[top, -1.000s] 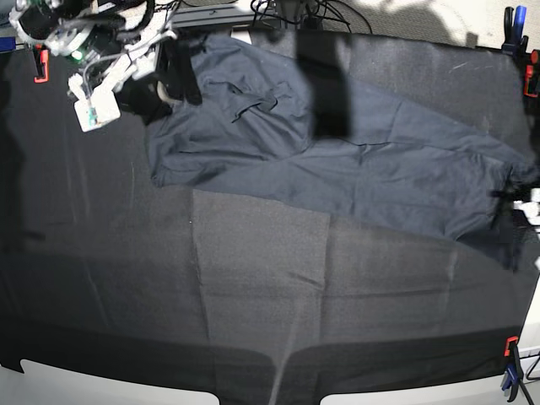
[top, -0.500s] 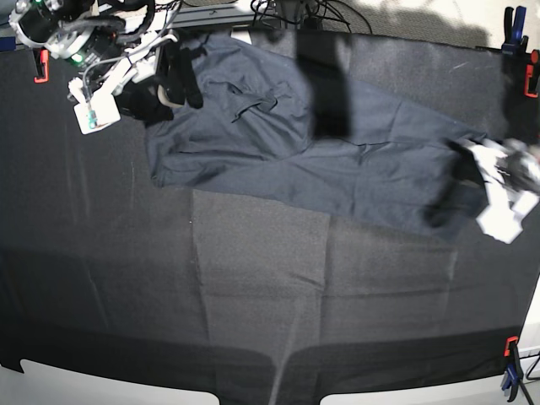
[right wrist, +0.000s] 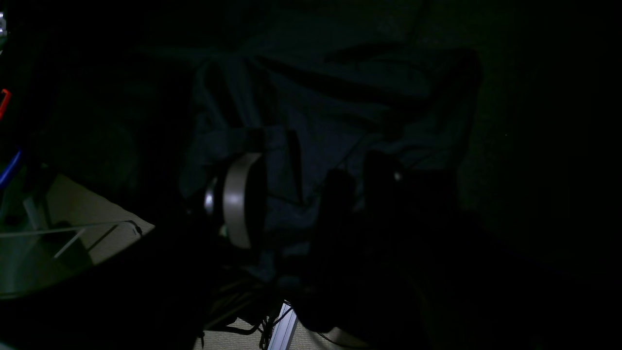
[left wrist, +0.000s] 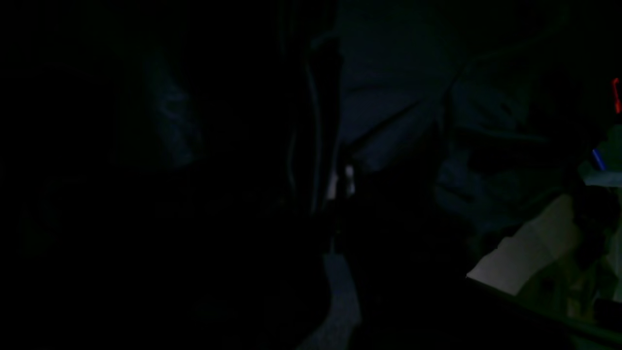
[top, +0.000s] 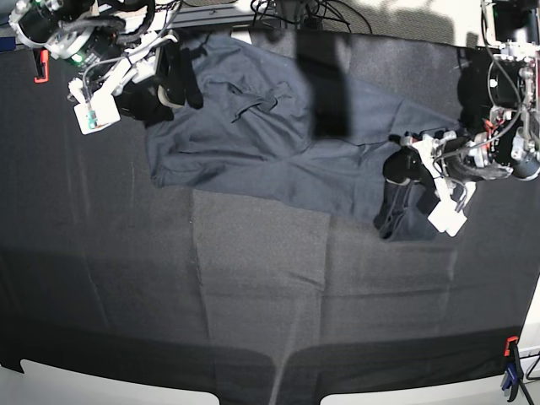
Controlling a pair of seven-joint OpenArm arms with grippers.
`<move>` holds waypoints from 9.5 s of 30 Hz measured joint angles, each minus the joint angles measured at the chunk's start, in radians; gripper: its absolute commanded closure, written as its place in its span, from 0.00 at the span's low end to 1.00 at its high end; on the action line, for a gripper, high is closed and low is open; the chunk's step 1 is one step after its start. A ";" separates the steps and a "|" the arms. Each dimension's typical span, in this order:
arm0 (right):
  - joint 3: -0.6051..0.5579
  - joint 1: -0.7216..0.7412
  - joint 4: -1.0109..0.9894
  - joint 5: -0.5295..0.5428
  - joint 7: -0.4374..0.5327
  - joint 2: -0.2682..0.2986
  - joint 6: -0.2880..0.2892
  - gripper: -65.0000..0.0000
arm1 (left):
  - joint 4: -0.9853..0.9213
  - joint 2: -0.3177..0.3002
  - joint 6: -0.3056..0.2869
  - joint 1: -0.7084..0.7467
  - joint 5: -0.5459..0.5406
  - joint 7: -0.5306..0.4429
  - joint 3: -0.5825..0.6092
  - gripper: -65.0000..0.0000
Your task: Layout the t-shirt on the table in an organized manner, then fold the t-shirt properly
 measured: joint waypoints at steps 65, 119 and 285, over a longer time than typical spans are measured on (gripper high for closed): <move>0.086 0.362 -0.678 -0.083 0.102 -0.002 -0.005 0.52 | 0.000 -0.031 -0.129 -0.024 -0.301 0.074 -0.001 0.59; 0.132 0.687 -0.662 -0.214 -0.117 0.016 -0.032 1.00 | 0.000 -0.002 -0.128 -0.022 -0.299 0.074 -0.001 0.59; -0.837 0.627 -0.531 -0.359 -0.154 -0.091 -0.002 0.97 | 0.000 0.102 0.209 0.036 0.610 -0.087 -0.002 0.59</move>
